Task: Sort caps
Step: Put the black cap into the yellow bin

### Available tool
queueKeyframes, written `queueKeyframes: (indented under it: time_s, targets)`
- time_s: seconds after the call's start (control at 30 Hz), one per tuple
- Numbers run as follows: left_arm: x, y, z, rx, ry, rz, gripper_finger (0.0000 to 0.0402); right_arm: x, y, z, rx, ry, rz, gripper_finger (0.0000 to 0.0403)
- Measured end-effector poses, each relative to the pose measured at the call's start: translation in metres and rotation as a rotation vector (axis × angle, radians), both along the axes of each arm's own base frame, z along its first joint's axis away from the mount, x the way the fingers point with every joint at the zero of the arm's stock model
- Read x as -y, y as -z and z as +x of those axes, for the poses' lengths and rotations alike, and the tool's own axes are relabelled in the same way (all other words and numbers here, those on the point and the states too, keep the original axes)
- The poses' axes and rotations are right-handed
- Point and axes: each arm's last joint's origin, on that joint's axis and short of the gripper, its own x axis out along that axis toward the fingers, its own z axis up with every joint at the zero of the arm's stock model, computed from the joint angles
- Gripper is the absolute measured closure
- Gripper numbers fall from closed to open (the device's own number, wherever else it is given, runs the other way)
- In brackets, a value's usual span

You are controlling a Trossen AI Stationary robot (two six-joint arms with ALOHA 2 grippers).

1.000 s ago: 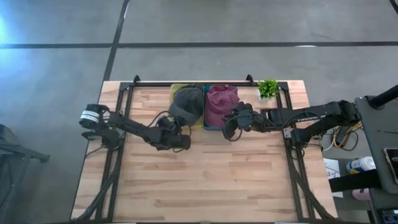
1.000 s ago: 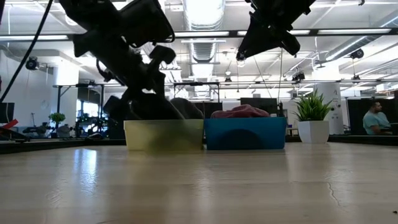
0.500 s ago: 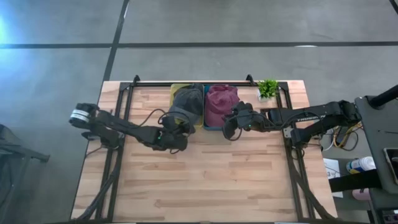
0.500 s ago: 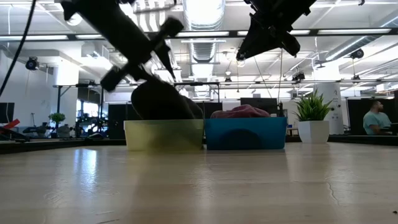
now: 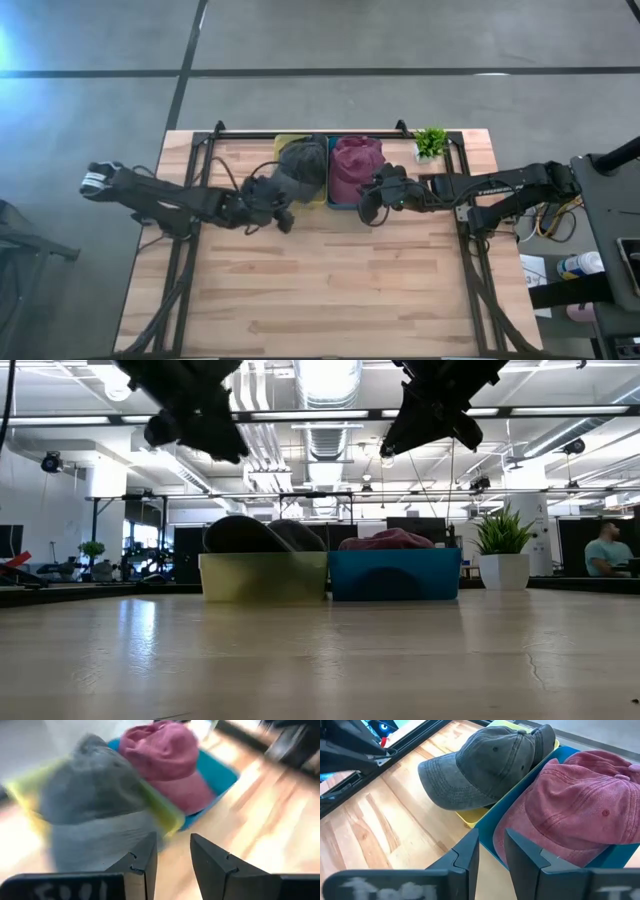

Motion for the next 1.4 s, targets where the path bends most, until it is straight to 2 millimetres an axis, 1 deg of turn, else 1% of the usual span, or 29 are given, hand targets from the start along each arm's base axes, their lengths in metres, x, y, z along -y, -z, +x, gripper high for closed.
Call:
queueKeyframes:
  time_s: [0.07,0.17,0.23,0.3,0.37,0.47,0.67,0.8,0.9,1.0,1.1,1.27,1.4]
  targets:
    - [-0.002,0.0,-0.009,-0.12,0.063,0.107,0.0292,0.0,0.0,0.0,-0.001,-0.003,-0.003,0.0316]
    - [-0.003,0.004,-0.015,-0.358,0.249,0.336,0.0292,0.0,0.002,0.0,-0.009,-0.004,-0.003,0.0316]
    - [-0.003,0.008,-0.015,-0.517,0.39,0.491,0.0292,0.0,0.004,-0.001,-0.013,-0.004,-0.002,0.0314]
    - [-0.004,0.013,-0.01,-0.629,0.491,0.602,0.0292,0.0,0.007,-0.001,-0.018,0.001,0.004,0.0314]
    - [-0.006,0.019,-0.006,-0.708,0.551,0.664,0.0292,0.0,0.01,-0.002,-0.021,0.01,0.016,0.0316]
    - [-0.009,0.029,0.001,-0.782,0.585,0.687,0.0292,0.0,0.014,-0.004,-0.026,0.023,0.031,0.0319]
    - [-0.013,0.049,0.013,-0.876,0.598,0.679,0.0292,0.0,0.017,-0.004,-0.025,0.036,0.047,0.0315]
    - [-0.018,0.061,0.02,-0.954,0.53,0.714,0.0292,0.0,0.017,-0.004,-0.023,0.037,0.048,0.0315]
    - [-0.022,0.068,0.027,-0.976,0.487,0.726,0.0294,0.0,0.017,-0.004,-0.022,0.037,0.048,0.0319]
    - [-0.023,0.077,0.036,-0.953,0.465,0.718,0.0305,0.0,0.017,-0.004,-0.022,0.036,0.047,0.0324]
    - [-0.023,0.083,0.044,-0.909,0.425,0.699,0.0329,0.0,0.017,-0.004,-0.025,0.035,0.046,0.0327]
    - [-0.022,0.081,0.058,-0.833,0.34,0.647,0.0372,0.0,0.017,-0.004,-0.026,0.034,0.045,0.0327]
    - [-0.023,0.08,0.067,-0.821,0.365,0.628,0.0379,0.0,0.018,-0.004,-0.033,0.027,0.036,0.0322]
